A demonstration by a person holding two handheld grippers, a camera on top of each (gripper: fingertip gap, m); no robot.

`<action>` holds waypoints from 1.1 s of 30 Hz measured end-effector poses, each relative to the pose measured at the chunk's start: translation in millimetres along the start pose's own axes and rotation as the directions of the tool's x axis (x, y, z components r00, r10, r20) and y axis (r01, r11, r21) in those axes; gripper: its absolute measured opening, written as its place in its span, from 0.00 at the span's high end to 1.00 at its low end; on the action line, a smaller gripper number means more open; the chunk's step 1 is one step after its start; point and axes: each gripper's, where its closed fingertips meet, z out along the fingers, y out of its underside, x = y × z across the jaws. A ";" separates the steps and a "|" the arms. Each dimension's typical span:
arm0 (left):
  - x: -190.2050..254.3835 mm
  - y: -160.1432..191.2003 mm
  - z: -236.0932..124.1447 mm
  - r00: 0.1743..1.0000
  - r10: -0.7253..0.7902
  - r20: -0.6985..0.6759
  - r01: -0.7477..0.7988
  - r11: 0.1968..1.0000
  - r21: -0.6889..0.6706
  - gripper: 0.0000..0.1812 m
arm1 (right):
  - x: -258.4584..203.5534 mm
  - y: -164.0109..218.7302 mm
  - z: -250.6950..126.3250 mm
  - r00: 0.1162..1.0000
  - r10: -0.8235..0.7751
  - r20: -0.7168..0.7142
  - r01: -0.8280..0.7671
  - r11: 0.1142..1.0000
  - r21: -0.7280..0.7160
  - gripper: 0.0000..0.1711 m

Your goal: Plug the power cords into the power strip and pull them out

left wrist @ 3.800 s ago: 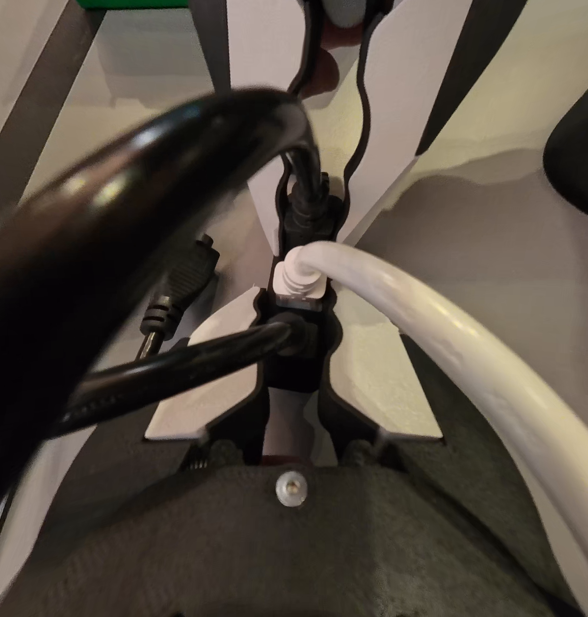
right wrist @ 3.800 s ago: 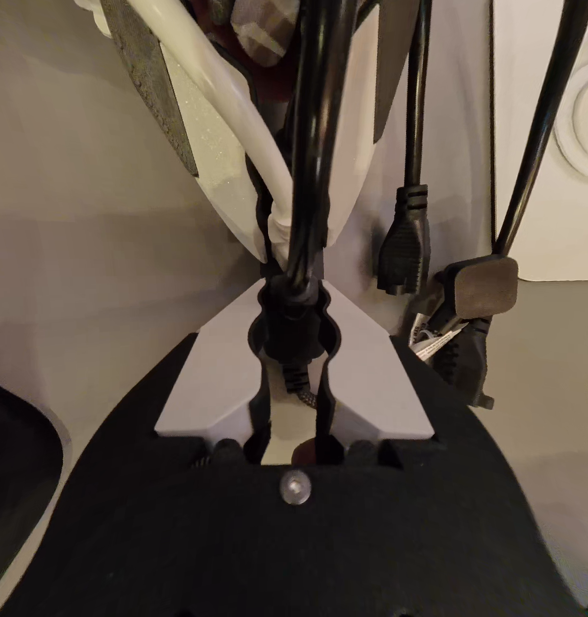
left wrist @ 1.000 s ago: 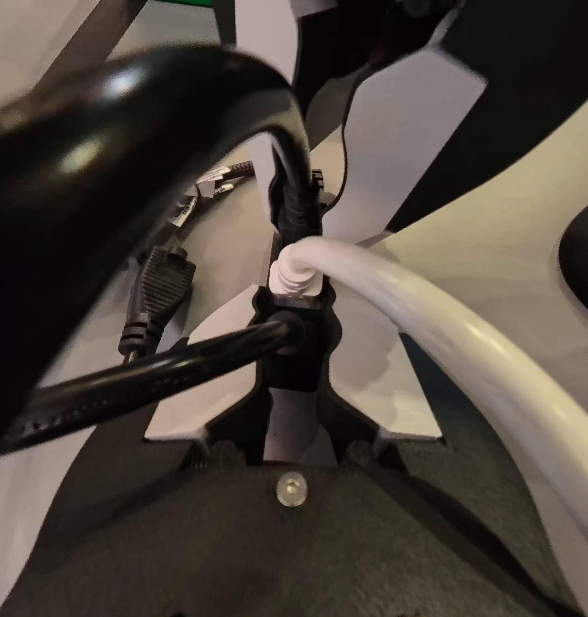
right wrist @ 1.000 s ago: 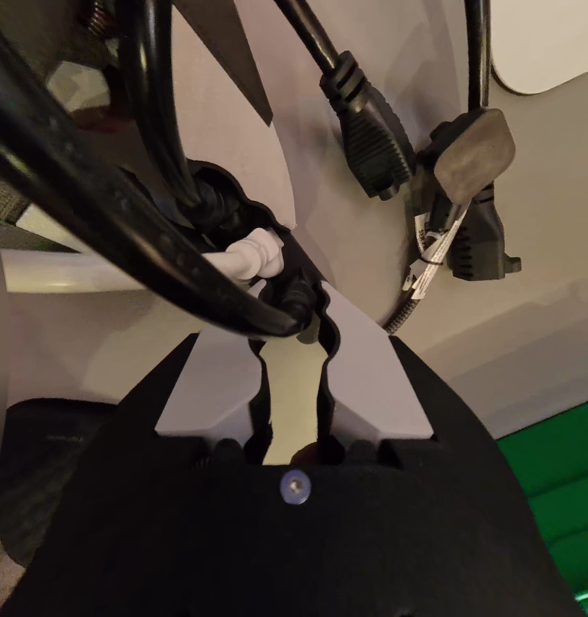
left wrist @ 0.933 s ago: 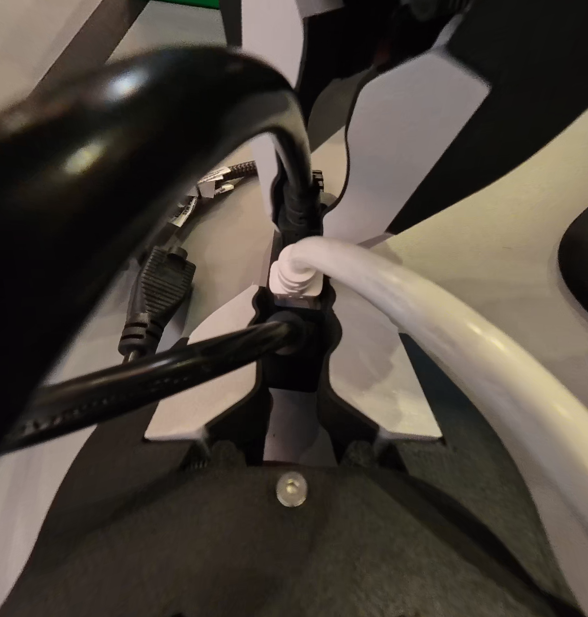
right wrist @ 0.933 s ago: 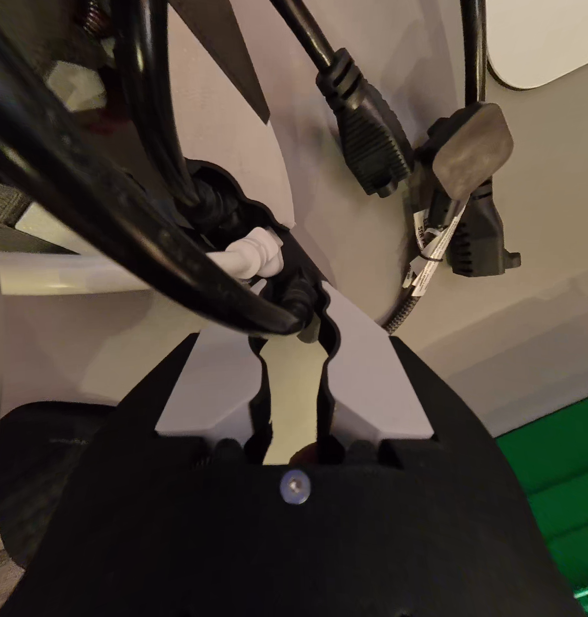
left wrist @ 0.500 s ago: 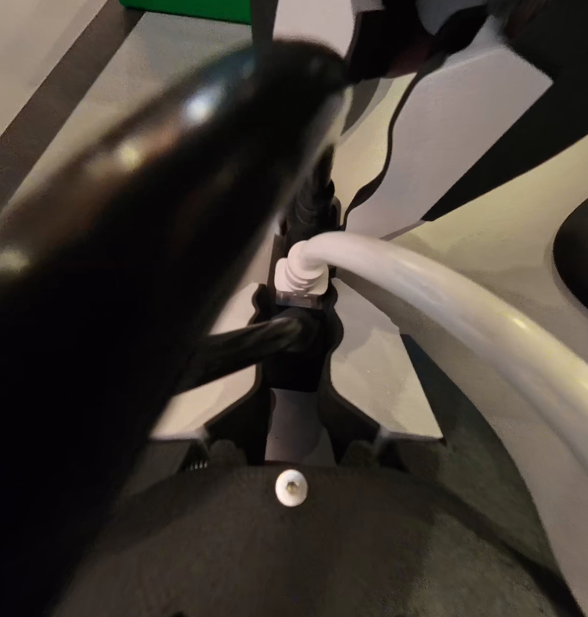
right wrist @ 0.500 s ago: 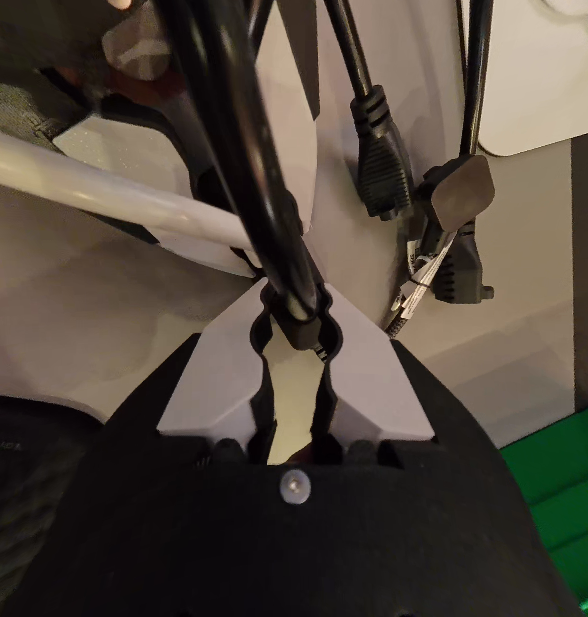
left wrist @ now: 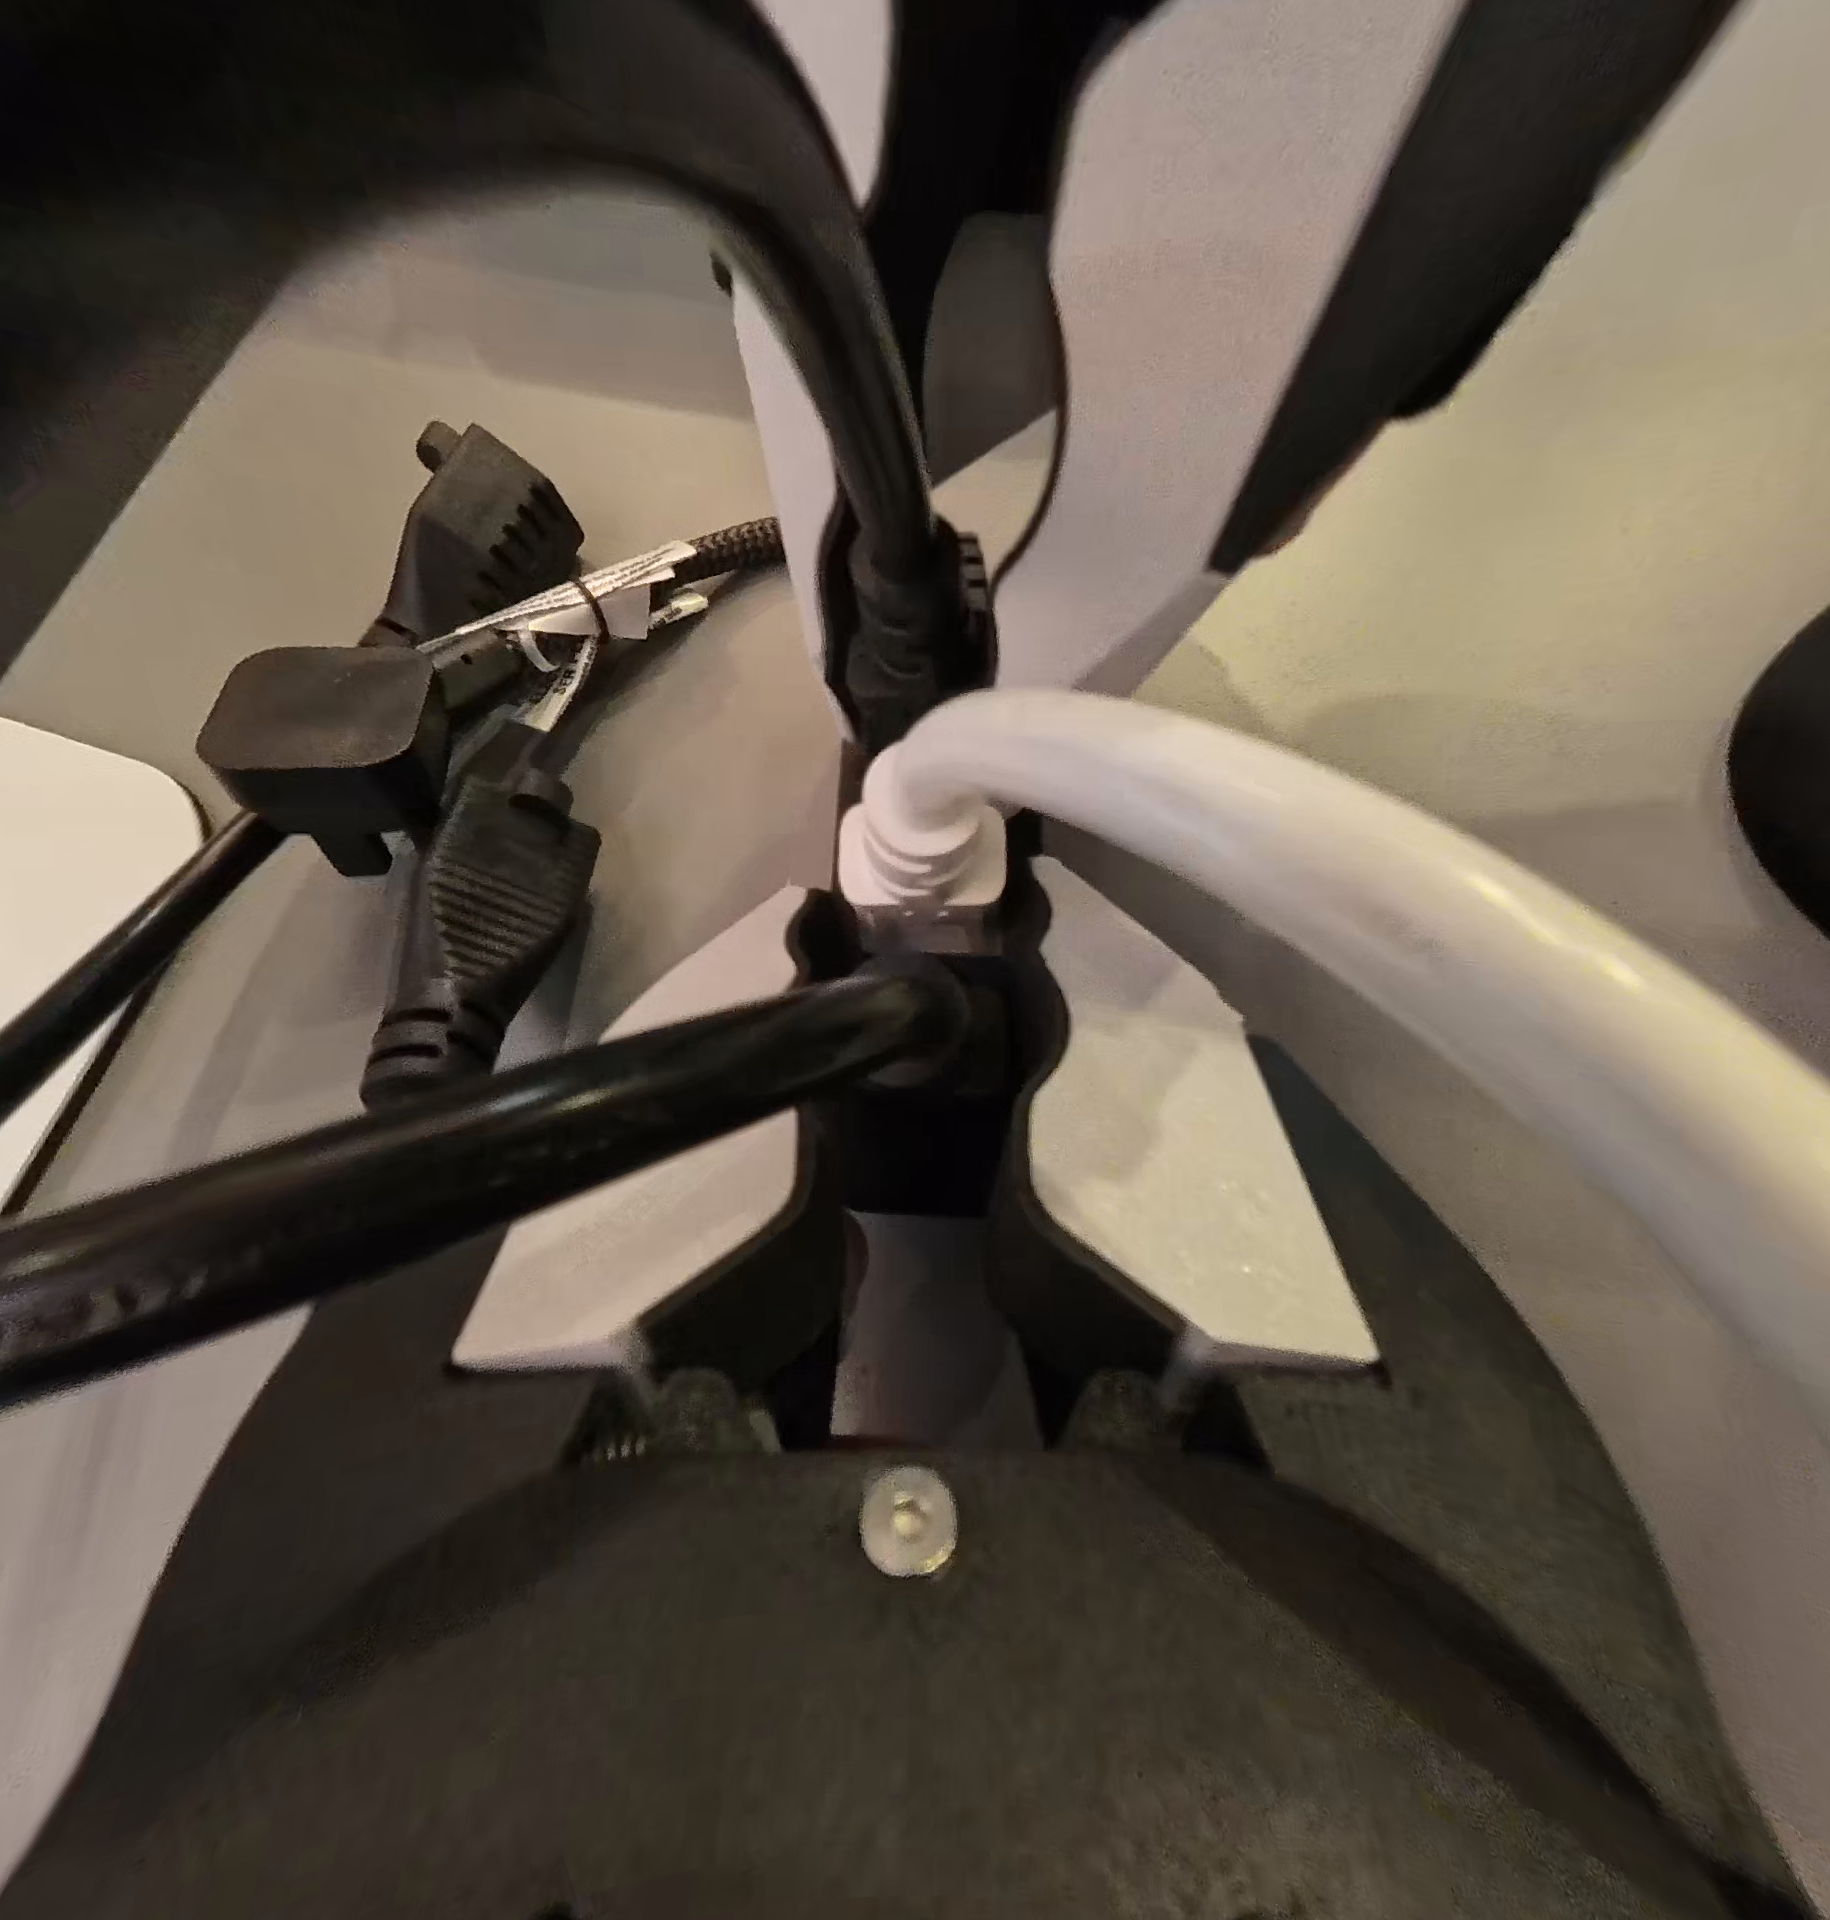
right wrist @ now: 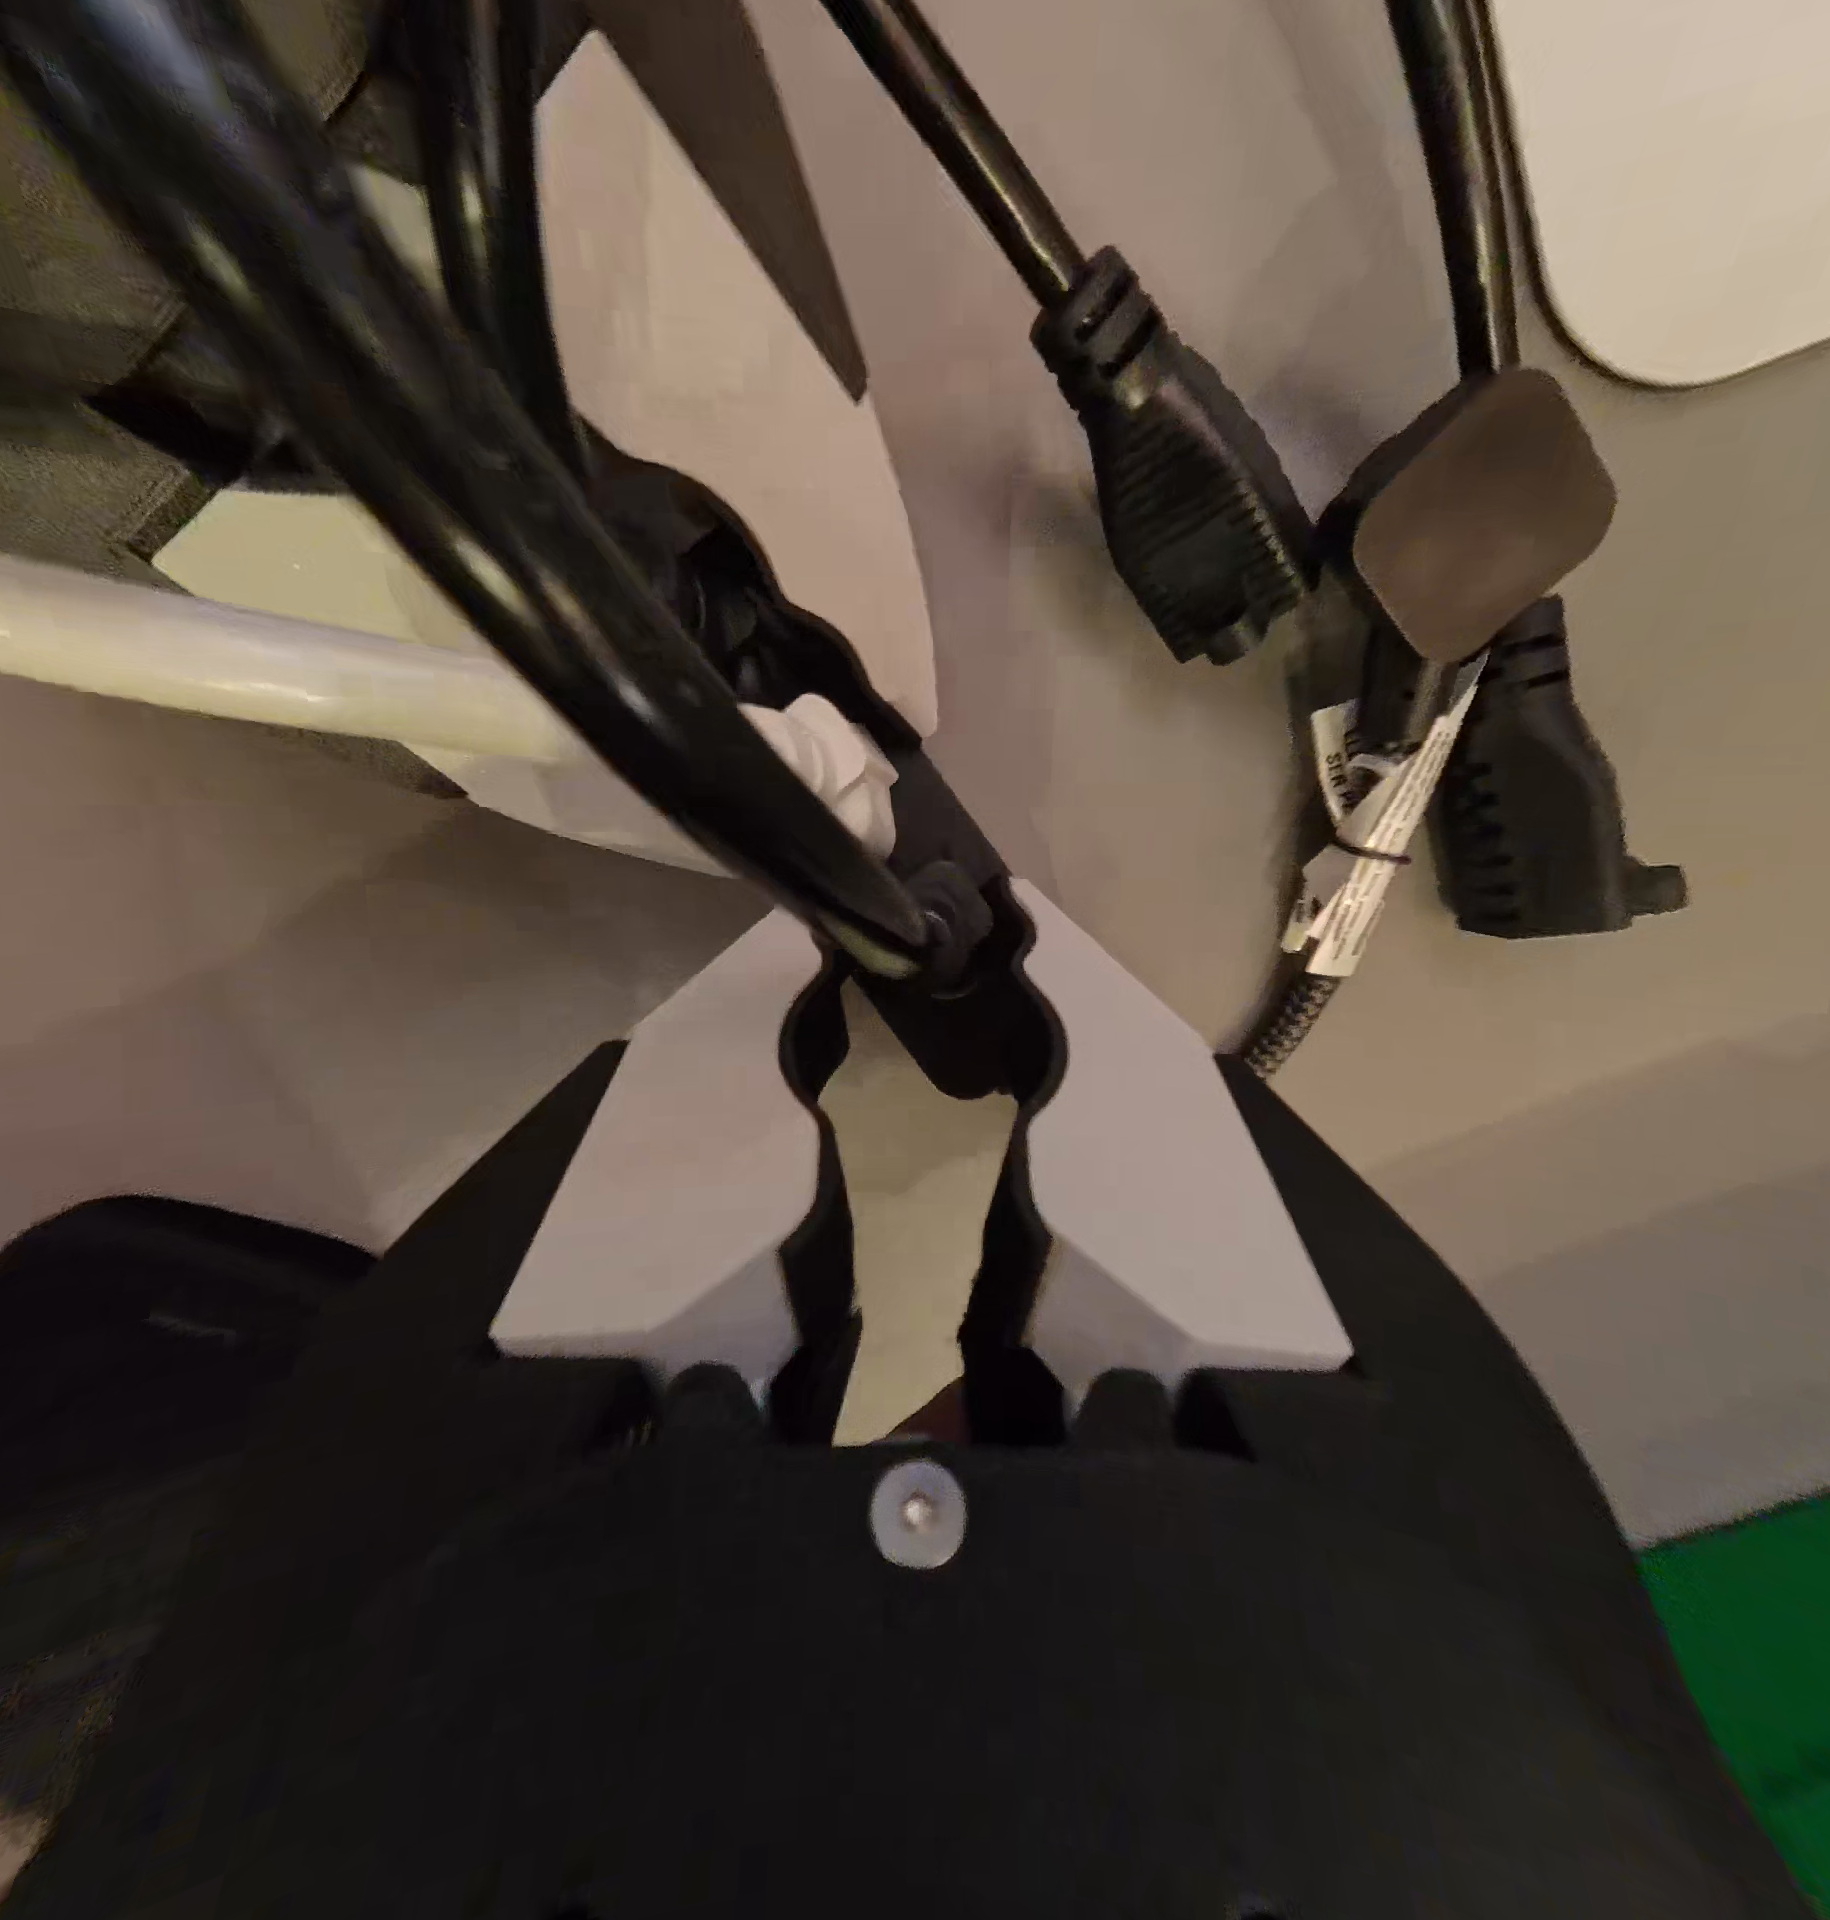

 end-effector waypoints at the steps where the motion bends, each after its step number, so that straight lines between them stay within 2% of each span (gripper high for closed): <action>1: -0.2 -0.2 0.3 1.000 -0.004 -0.001 0.004 1.000 0.003 0.83 | 0.1 0.3 0.1 0.998 -0.046 -0.049 0.046 0.999 -0.010 0.88; 7: 0.7 -2.0 0.0 1.000 -0.004 -0.001 0.004 1.000 0.009 0.83 | -0.8 1.4 -2.7 0.965 -0.180 -0.189 0.180 0.984 -0.017 0.88; 9: 1.5 -2.4 -0.3 1.000 0.001 -0.009 -0.001 1.000 0.013 0.83 | -1.8 1.4 -3.5 0.965 -0.186 -0.184 0.187 0.982 -0.015 0.88; 13: 2.1 -0.7 0.9 1.000 0.006 -0.022 -0.006 1.000 0.010 0.82 | -1.7 1.3 -1.2 0.999 -0.028 -0.033 0.030 0.999 0.038 0.88; 17: 1.1 -2.1 0.7 1.000 -0.001 -0.024 0.001 1.000 0.015 0.83 | 0.3 -1.6 -2.3 0.978 0.145 0.147 -0.158 0.984 0.079 0.87; 19: 0.4 -1.6 0.5 1.000 -0.003 -0.023 0.004 1.000 0.017 0.83 | 0.8 -1.7 -1.9 0.990 0.099 0.105 -0.106 0.992 0.064 0.87; 22: -1.0 -0.8 1.1 1.000 0.001 -0.007 -0.001 1.000 0.011 0.83 | 1.3 -1.7 -0.5 0.999 -0.023 -0.043 0.025 0.999 0.046 0.88; 28: 0.7 -2.4 0.2 1.000 0.001 -0.013 -0.001 1.000 0.015 0.86 | -0.3 -0.2 -3.4 0.959 -0.179 -0.220 0.188 0.982 0.020 0.88; 30: 1.4 -2.7 0.1 1.000 0.009 -0.013 -0.009 1.000 0.016 0.84 | -1.2 0.8 -3.7 0.962 -0.187 -0.198 0.192 0.981 0.008 0.88; 33: 2.1 -1.2 0.8 1.000 0.002 -0.030 -0.002 1.000 0.013 0.83 | -1.7 0.3 -1.7 0.996 -0.060 -0.066 0.063 0.997 0.047 0.89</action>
